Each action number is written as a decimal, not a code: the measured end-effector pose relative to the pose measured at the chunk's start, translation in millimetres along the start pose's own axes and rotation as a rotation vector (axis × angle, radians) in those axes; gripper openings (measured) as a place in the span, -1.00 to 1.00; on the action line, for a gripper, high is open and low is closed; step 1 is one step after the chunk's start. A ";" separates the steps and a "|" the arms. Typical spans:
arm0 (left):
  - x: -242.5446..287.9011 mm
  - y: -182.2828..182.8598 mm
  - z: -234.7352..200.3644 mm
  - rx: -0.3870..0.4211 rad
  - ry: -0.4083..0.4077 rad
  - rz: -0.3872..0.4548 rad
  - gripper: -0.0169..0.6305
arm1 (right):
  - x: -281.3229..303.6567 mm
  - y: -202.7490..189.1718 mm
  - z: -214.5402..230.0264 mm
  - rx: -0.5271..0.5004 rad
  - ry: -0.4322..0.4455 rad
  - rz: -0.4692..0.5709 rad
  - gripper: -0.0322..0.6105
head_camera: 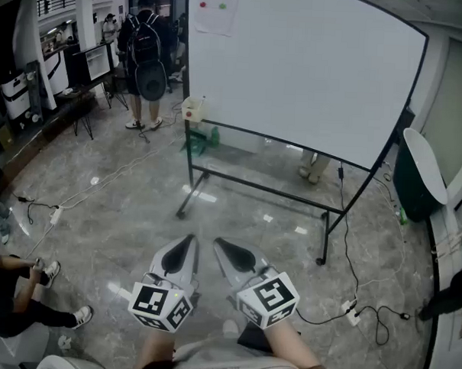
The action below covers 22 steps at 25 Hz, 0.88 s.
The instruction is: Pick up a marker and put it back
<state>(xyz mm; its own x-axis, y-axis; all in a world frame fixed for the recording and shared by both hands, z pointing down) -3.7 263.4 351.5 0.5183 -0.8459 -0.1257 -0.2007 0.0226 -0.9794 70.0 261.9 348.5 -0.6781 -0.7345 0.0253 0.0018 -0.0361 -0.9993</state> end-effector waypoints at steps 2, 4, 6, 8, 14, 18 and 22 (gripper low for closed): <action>12.1 -0.2 -1.5 0.005 -0.006 0.006 -0.95 | 3.8 2.5 10.5 -0.006 -0.009 0.008 -0.90; 23.3 -2.2 -2.9 0.005 -0.006 0.010 -0.95 | 6.2 4.2 20.0 -0.010 -0.005 0.015 -0.90; 34.4 -5.3 -3.7 0.002 0.002 0.009 -0.95 | 8.8 4.7 29.9 -0.013 0.007 0.019 -0.90; 46.3 -8.1 -3.2 0.003 0.008 0.007 -0.95 | 12.7 4.3 41.3 -0.016 0.017 0.017 -0.90; 73.5 -14.7 -8.3 0.007 0.034 0.005 -0.95 | 25.1 1.4 66.1 -0.020 0.045 0.015 -0.90; 87.5 -18.1 -13.6 0.007 0.044 -0.006 -0.95 | 36.2 -0.7 81.5 -0.001 0.045 0.006 -0.90; 96.0 -24.8 -29.1 -0.019 0.053 -0.016 -0.95 | 49.8 -8.4 88.2 0.004 0.047 -0.010 -0.90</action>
<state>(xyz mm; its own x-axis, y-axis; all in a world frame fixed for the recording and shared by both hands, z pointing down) 26.9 166.1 368.3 0.4772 -0.8730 -0.1008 -0.2085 -0.0010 -0.9780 101.1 165.9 360.3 -0.7116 -0.7018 0.0344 -0.0024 -0.0465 -0.9989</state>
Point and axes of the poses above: the fingertips, and each gripper's own axes: x forward along the fingers, z to its right, y out of its top, the point moved 2 cm from there along -x, backward along the fingers, and after that the axes turned 9 degrees about -y, right-handed, at the moved point
